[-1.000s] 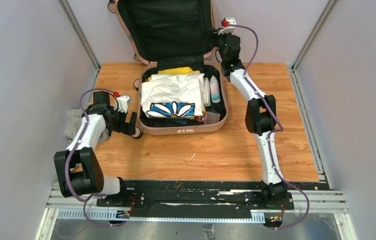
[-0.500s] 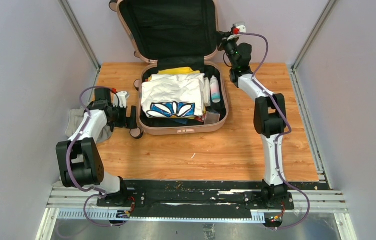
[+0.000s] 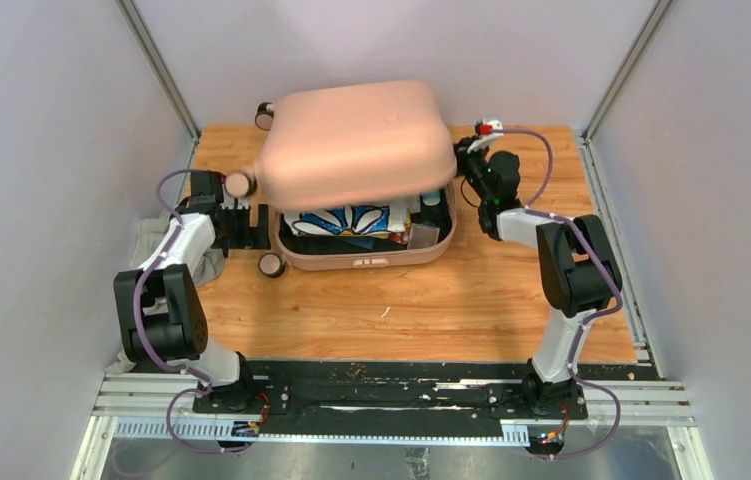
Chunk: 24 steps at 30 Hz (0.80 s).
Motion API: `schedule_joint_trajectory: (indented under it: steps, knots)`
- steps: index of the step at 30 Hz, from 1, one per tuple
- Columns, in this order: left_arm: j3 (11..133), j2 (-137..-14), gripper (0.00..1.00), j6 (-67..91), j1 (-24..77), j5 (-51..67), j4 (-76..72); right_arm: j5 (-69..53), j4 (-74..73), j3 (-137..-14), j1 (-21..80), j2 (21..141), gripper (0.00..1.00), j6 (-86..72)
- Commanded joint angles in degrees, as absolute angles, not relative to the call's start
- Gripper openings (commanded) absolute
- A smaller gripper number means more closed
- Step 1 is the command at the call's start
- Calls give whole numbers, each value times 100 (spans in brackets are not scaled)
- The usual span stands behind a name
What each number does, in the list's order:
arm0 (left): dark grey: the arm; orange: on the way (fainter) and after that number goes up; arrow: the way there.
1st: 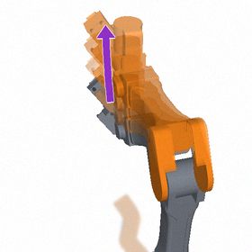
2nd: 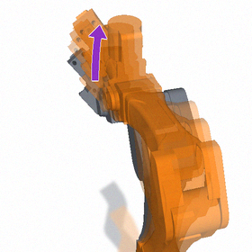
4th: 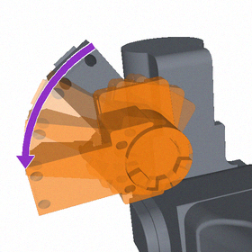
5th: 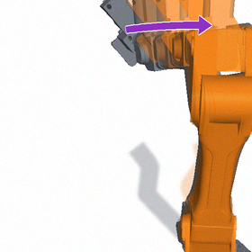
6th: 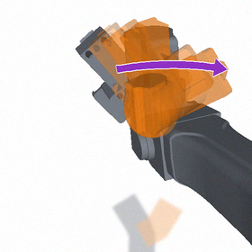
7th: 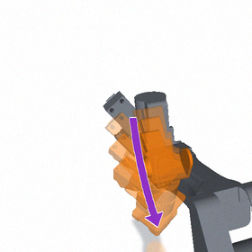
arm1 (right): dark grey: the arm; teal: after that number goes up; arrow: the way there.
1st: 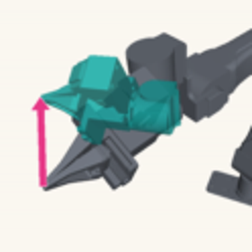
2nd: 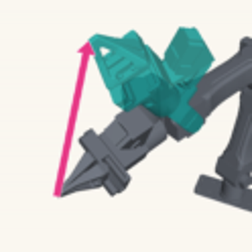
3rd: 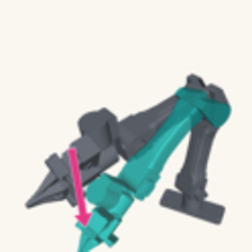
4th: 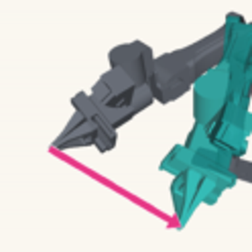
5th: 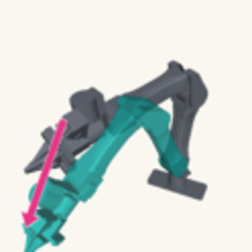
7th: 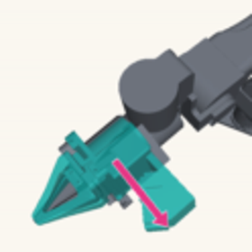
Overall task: Pack the luggage
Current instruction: Close the luggage at the corner of the board.
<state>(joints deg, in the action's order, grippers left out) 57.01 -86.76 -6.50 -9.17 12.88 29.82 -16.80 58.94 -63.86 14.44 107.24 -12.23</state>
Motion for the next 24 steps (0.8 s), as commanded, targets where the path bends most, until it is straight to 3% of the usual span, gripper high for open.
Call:
schedule_joint_trajectory:
  steps: [1,6,14,19,24]
  knots:
    - [5809,-8421,100,-736,-941,1137,3304,-1718,6600,-5745,1433,10038,5,-1736]
    - [5626,-7783,100,-1170,-1259,839,3717,-1511,6171,-5244,1424,9418,8,-1880]
    - [5676,-7278,100,-1200,-1882,-360,3902,-649,5314,-4487,1316,8413,23,-2181]
    - [5931,-6908,100,-1122,-1926,-426,4072,-182,3674,-5136,1186,8439,37,-2493]
    - [6460,-6643,100,-897,-1923,-334,4417,-507,1964,-6331,1127,9064,41,-2681]
